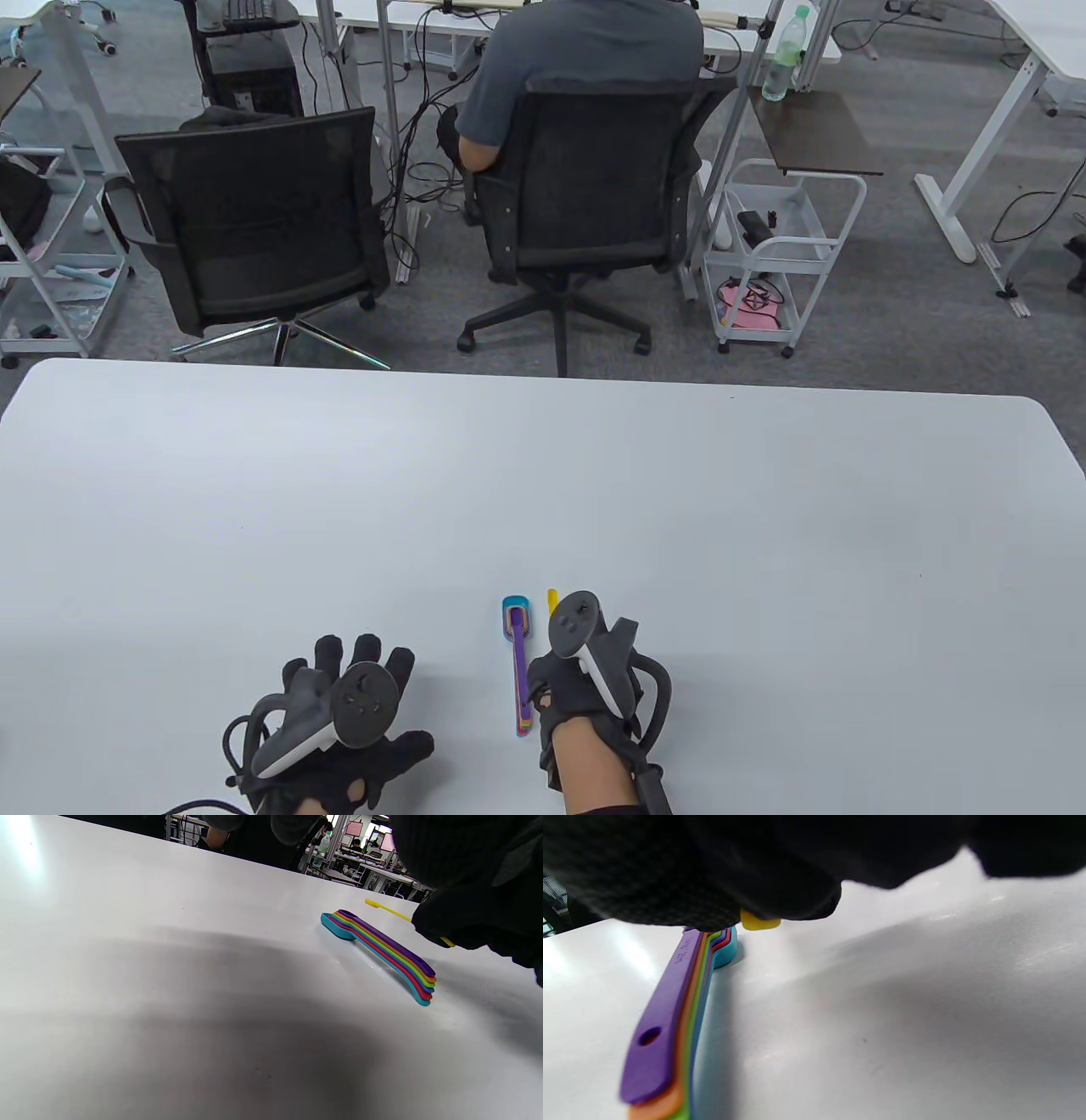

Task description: Nest measuring spoons

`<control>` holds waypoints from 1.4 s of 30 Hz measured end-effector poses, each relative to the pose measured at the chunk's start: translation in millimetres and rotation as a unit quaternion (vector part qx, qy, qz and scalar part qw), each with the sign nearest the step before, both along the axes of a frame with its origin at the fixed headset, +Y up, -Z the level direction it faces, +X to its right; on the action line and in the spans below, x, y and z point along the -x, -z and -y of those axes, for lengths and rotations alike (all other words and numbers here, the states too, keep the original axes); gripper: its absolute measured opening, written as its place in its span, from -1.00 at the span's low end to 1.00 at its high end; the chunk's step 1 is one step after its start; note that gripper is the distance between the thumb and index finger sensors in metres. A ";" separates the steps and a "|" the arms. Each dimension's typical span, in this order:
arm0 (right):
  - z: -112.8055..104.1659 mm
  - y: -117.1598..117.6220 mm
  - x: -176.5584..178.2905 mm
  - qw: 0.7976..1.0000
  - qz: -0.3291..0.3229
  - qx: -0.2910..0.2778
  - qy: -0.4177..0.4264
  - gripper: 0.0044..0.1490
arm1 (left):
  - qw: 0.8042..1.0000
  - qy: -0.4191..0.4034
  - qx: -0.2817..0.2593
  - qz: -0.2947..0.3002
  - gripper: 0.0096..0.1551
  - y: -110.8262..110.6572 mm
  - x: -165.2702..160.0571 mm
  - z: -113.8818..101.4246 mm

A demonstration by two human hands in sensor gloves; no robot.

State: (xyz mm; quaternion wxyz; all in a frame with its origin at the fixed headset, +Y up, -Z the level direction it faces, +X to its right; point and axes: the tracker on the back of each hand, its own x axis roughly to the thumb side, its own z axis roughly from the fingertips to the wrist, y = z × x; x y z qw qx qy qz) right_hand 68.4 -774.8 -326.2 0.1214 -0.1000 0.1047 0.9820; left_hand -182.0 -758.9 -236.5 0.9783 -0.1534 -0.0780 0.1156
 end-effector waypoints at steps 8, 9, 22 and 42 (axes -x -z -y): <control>1.2 -6.3 14.6 1.000 -0.020 0.000 0.003 -0.28 | 1.000 0.002 0.000 0.000 0.25 0.3 -0.2 -0.2; 1.6 -7.2 15.5 1.000 -0.020 -0.001 0.005 -0.28 | 1.000 0.002 0.000 0.000 0.25 0.2 -0.4 -0.3; 7.6 -12.6 21.7 0.999 -0.033 0.009 0.008 -0.28 | 1.000 0.003 0.004 -0.003 0.25 1.2 -1.0 -0.1; 8.2 -15.0 23.4 0.999 -0.041 0.015 0.013 -0.28 | 1.000 0.005 0.006 -0.004 0.24 1.2 -0.9 -1.2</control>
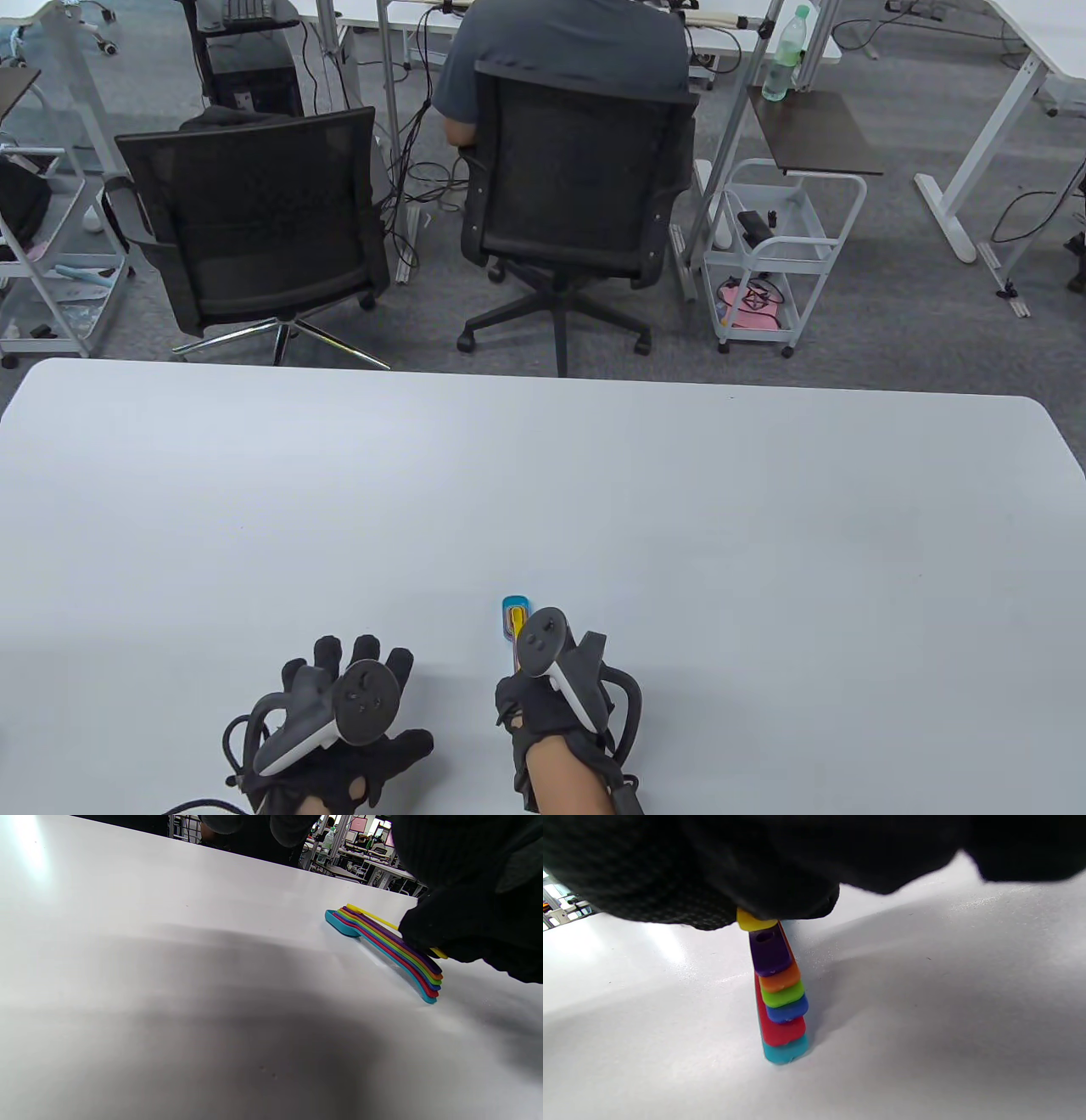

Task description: Nest measuring spoons

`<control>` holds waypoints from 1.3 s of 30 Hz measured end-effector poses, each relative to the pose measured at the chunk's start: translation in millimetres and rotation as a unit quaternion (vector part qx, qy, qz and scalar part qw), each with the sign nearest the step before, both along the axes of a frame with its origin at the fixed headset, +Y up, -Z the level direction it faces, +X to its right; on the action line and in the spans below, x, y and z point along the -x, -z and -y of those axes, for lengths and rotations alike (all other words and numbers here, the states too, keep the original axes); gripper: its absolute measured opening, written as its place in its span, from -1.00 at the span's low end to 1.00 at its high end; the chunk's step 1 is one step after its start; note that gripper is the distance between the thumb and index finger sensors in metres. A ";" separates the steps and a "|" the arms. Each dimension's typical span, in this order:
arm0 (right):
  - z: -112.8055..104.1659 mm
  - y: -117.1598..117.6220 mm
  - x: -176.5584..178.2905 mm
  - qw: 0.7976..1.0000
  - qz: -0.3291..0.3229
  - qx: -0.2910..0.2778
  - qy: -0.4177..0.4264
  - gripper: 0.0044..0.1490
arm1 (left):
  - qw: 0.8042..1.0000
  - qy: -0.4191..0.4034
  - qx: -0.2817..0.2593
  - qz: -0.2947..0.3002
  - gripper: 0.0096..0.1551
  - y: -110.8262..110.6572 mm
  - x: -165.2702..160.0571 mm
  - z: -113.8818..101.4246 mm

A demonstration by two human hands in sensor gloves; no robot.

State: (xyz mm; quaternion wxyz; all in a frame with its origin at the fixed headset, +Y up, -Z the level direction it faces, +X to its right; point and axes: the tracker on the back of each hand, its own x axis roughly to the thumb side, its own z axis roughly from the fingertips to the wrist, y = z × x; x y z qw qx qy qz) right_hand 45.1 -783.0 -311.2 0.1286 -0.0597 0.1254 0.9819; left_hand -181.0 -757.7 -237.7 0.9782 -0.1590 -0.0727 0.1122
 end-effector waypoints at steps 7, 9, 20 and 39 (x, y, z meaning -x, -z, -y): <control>0.1 -0.6 -0.8 1.000 0.001 -0.001 -0.002 -0.29 | 1.000 0.000 0.001 0.000 0.24 0.1 -0.1 -0.1; 0.5 -0.6 -1.3 1.000 0.002 0.001 0.002 -0.29 | 1.000 0.000 0.001 0.000 0.24 0.2 -0.1 -0.2; 1.6 -1.6 -3.0 1.000 0.003 0.006 0.004 -0.28 | 1.000 -0.001 0.001 0.000 0.24 0.1 -0.1 -0.2; -4.9 -2.4 -21.1 0.999 0.002 -0.013 0.051 -0.11 | 1.000 -0.004 0.003 0.000 0.24 -0.2 -0.1 0.5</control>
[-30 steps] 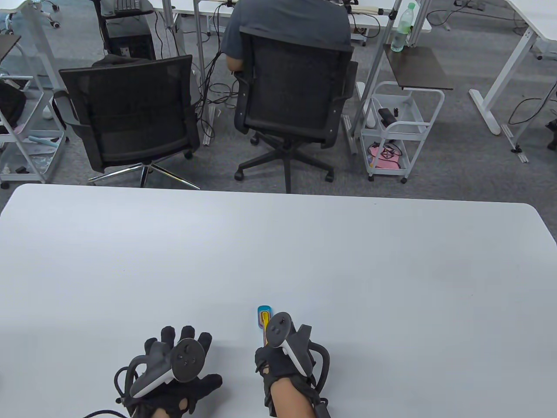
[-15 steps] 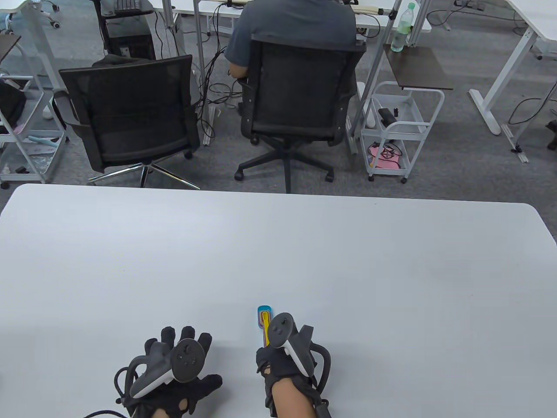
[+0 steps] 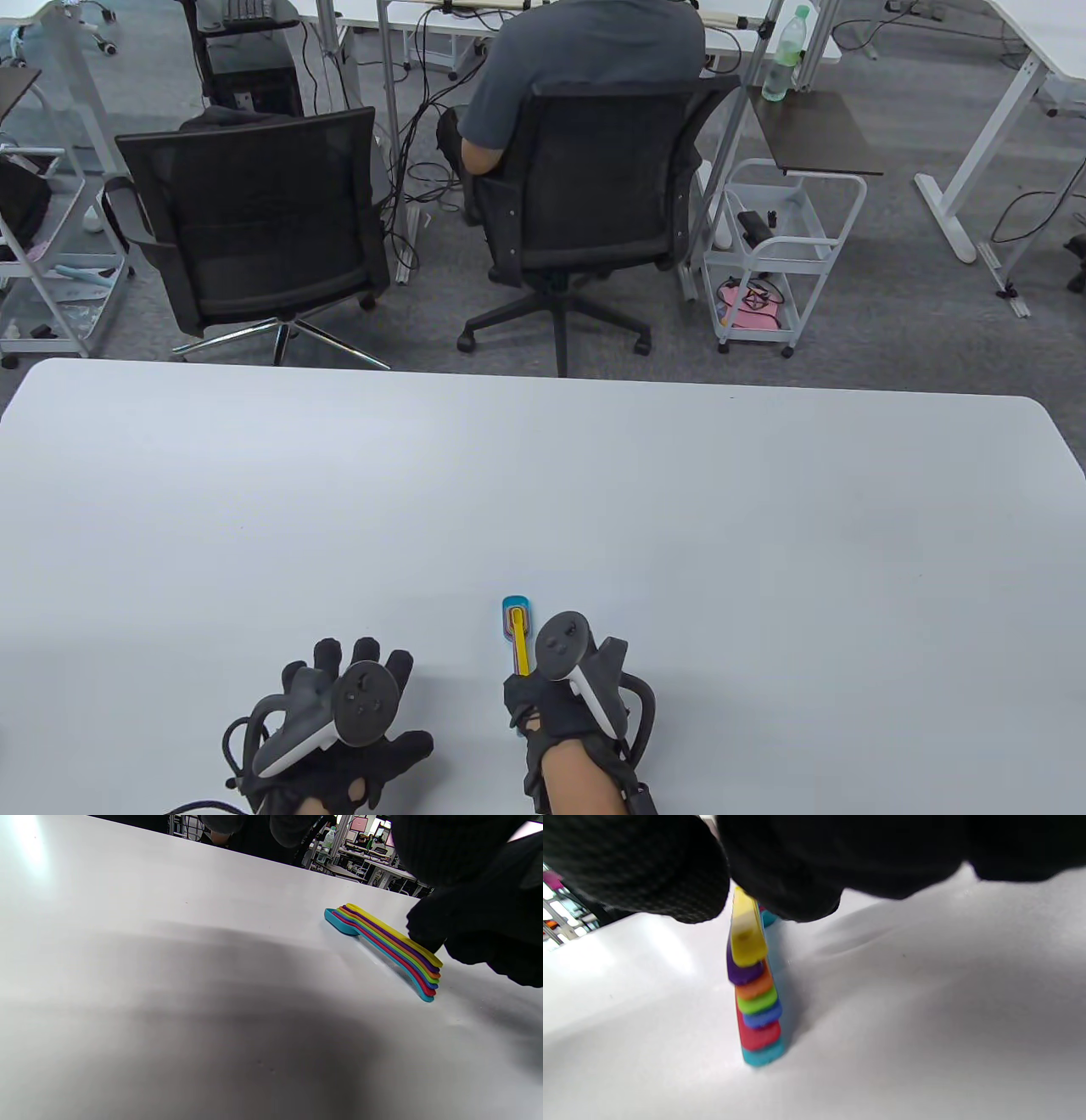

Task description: Nest measuring spoons

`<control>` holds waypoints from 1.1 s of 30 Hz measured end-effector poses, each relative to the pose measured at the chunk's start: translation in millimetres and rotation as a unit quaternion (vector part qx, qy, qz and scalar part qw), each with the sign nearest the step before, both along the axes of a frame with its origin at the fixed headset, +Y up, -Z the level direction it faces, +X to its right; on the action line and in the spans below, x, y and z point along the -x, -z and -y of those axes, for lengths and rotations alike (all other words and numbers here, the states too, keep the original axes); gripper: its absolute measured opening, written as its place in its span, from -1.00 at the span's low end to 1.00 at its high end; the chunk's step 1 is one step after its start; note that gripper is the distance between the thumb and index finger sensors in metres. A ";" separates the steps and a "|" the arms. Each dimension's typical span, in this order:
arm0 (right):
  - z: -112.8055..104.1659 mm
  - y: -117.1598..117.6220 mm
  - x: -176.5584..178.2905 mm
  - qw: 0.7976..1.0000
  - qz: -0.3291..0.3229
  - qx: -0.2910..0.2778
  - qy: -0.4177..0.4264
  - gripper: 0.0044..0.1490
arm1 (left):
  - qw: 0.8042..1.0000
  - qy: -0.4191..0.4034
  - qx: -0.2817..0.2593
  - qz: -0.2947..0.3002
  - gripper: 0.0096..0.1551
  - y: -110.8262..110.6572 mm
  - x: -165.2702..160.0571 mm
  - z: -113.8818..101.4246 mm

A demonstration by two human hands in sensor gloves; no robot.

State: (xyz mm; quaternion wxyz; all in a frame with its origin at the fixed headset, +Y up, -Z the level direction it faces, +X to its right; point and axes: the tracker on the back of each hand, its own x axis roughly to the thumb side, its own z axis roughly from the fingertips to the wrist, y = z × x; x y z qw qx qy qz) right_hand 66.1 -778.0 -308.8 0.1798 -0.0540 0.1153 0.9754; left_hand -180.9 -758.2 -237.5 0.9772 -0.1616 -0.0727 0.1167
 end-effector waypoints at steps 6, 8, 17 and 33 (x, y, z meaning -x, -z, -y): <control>-39.4 4.0 -27.8 0.991 -0.043 -0.105 0.069 0.09 | 1.000 0.000 0.002 0.000 0.24 -0.2 0.3 0.7; -53.4 6.0 -41.0 0.984 -0.076 -0.142 0.072 0.13 | 1.000 0.001 0.001 -0.002 0.24 -0.3 1.4 0.3; -94.2 8.4 -141.4 0.974 -0.114 -0.195 0.026 0.22 | 1.000 0.006 -0.012 -0.015 0.25 0.6 3.2 -1.8; -16.0 -2.8 -250.5 0.982 -0.083 -0.164 -0.036 0.26 | 0.998 0.038 -0.032 -0.049 0.24 2.1 2.8 -2.8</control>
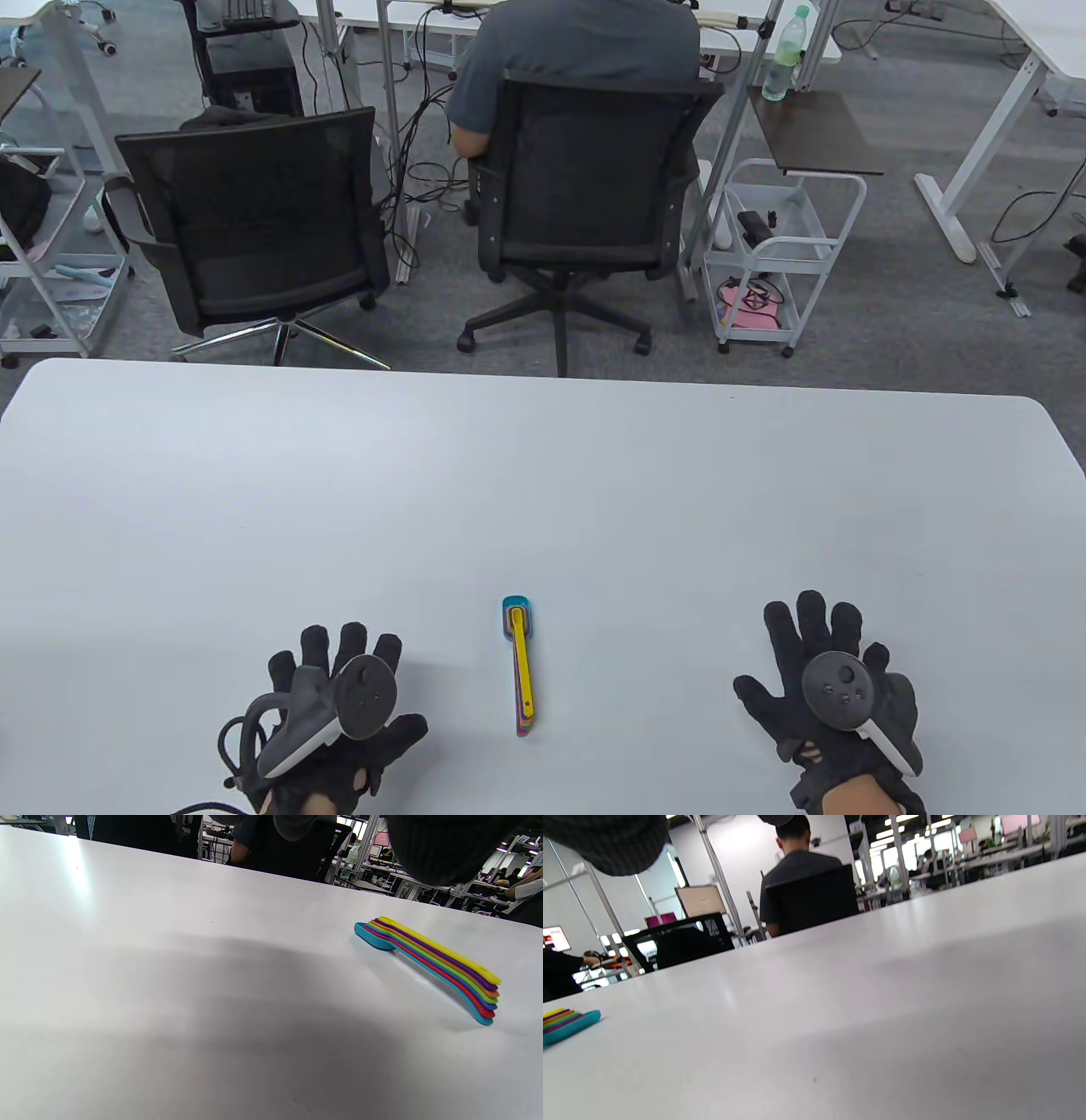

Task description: Nest measuring spoons

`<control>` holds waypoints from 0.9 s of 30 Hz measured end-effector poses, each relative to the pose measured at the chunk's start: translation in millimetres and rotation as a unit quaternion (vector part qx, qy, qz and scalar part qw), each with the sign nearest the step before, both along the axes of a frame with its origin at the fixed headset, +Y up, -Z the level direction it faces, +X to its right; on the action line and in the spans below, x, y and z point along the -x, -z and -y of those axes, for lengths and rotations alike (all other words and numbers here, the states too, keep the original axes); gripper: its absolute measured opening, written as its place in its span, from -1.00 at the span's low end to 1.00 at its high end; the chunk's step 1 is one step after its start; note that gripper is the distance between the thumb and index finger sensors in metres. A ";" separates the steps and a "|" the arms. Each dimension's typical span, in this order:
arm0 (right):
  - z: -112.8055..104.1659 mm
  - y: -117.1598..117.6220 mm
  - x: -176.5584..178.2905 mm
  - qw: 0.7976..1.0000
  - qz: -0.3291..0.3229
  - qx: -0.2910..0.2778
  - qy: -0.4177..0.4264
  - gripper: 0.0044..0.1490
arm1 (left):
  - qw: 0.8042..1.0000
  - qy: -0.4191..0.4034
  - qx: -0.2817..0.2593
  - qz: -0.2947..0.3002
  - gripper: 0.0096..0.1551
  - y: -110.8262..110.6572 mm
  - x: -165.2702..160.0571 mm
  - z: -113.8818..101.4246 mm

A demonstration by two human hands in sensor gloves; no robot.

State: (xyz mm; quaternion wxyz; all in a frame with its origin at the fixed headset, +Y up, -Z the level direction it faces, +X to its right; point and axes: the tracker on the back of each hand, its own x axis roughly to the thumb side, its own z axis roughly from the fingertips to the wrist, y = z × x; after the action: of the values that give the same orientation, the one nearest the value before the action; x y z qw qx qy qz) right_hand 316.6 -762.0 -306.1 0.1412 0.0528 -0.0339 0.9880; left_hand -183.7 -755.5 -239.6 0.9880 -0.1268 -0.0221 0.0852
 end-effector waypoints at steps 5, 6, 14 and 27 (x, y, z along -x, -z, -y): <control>7.4 -4.7 3.2 0.999 0.008 0.018 -0.026 0.26 | 1.000 0.006 0.004 -0.001 0.24 -2.5 0.9 1.8; 8.2 -4.6 2.6 0.999 0.010 0.019 -0.030 0.26 | 1.000 0.006 0.004 -0.003 0.24 -2.5 2.1 2.1; 11.5 -1.1 0.9 0.999 0.017 0.019 -0.029 0.26 | 1.000 -0.001 0.004 -0.009 0.24 -1.1 3.8 2.3; 13.9 2.5 -0.6 0.999 0.017 0.030 -0.020 0.26 | 1.000 -0.005 0.004 -0.021 0.24 2.0 6.3 4.2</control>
State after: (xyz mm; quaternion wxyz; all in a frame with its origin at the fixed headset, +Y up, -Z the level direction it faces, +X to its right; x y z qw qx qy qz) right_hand 317.2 -775.9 -308.6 0.1221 0.0325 -0.0055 0.9920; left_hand -190.0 -759.7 -241.6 0.9873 -0.1290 -0.0018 0.0924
